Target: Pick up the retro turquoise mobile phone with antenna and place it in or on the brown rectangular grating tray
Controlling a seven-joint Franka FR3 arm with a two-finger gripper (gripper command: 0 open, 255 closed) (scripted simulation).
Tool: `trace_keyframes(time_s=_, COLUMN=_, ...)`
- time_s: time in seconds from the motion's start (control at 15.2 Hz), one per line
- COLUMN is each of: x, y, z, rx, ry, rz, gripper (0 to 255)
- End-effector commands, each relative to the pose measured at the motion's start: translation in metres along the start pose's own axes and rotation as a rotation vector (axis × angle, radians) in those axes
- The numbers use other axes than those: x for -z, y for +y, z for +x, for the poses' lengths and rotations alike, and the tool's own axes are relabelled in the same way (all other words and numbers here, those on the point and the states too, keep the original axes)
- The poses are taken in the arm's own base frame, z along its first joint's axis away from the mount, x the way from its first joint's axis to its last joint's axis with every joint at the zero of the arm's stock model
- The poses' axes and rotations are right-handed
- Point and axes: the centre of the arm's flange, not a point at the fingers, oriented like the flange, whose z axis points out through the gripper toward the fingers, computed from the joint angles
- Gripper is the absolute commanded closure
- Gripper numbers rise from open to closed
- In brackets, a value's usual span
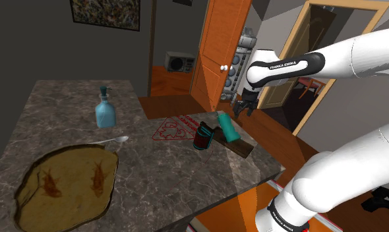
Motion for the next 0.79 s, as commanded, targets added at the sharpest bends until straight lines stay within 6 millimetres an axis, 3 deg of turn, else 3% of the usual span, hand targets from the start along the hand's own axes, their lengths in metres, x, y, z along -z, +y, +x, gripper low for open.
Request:
trace_keyframes(time_s=0.0, x=0.013, y=0.000, z=0.000, rx=0.000, ry=0.000, rz=0.000, gripper=0)
trace_keyframes(time_s=0.2, x=0.050, y=0.000, z=0.000, rx=0.000, ry=0.000, rz=0.000, gripper=0)
trace_keyframes(time_s=0.73, x=0.050, y=0.000, z=0.000, rx=0.000, ry=0.000, rz=0.000, gripper=0)
